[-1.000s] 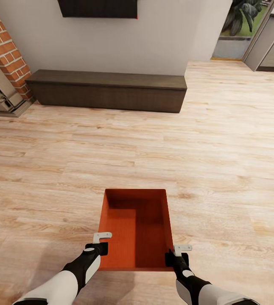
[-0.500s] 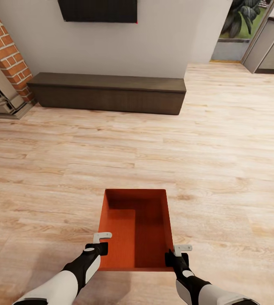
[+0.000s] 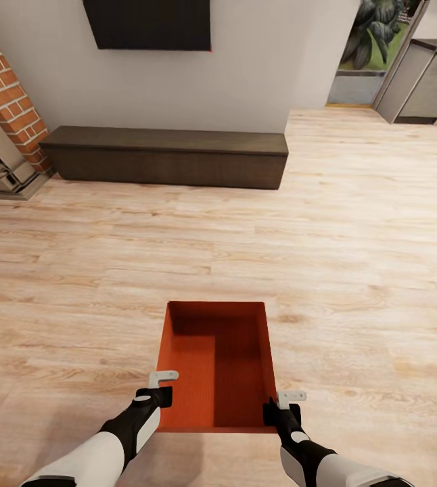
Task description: Move the two storage containers from the living room to the garage. In the garage, place one container on the floor and stack the other container on top of it (either order is fine).
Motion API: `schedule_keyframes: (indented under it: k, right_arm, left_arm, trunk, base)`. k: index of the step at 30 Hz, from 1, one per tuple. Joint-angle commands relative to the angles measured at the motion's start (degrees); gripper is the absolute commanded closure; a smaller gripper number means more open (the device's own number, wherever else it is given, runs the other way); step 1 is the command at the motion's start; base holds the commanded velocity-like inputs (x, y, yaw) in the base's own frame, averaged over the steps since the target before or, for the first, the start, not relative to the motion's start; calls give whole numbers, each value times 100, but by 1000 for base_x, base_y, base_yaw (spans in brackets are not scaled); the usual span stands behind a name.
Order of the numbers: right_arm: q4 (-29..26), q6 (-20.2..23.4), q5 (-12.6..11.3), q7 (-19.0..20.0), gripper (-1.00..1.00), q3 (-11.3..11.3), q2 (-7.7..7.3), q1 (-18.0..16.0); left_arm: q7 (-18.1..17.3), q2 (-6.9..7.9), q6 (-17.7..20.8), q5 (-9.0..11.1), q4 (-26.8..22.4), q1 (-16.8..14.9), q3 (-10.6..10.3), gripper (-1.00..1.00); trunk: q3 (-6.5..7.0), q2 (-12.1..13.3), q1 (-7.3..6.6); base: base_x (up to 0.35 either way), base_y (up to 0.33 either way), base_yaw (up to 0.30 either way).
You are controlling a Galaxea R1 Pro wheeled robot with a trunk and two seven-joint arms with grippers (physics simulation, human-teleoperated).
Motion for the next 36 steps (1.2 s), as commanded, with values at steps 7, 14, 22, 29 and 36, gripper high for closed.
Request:
schedule_keyframes:
  k: [7, 14, 22, 29, 36]
  right_arm:
    - [15, -30, -143, -38, 100, -194, 1, -2]
    - [15, -30, -143, -38, 100, -194, 1, -2]
    - [15, -30, -143, -38, 100, -194, 1, -2]
    - [15, -30, -143, -38, 100, -194, 1, -2]
    - [15, -30, -143, -38, 100, -193, 1, -2]
  left_arm:
    - [58, 0, 40, -110, -37, 0, 121, 100]
    - [65, 0, 40, -110, -37, 0, 118, 100]
    - [67, -2, 40, -110, -52, 0, 117, 100]
    - [69, -2, 47, -110, -33, 0, 123, 100]
    - [67, -1, 48, -105, 19, 0, 125, 100]
  trunk:
    - [185, 280, -154]
    - [373, 561, -308]
    - [444, 561, -308]
    - [506, 561, -308]
    - [568, 561, -308]
  base:
    - [0, 0, -88]
    - [0, 0, -88]
    - [0, 0, -88]
    - [0, 0, -88]
    - [0, 0, -88]
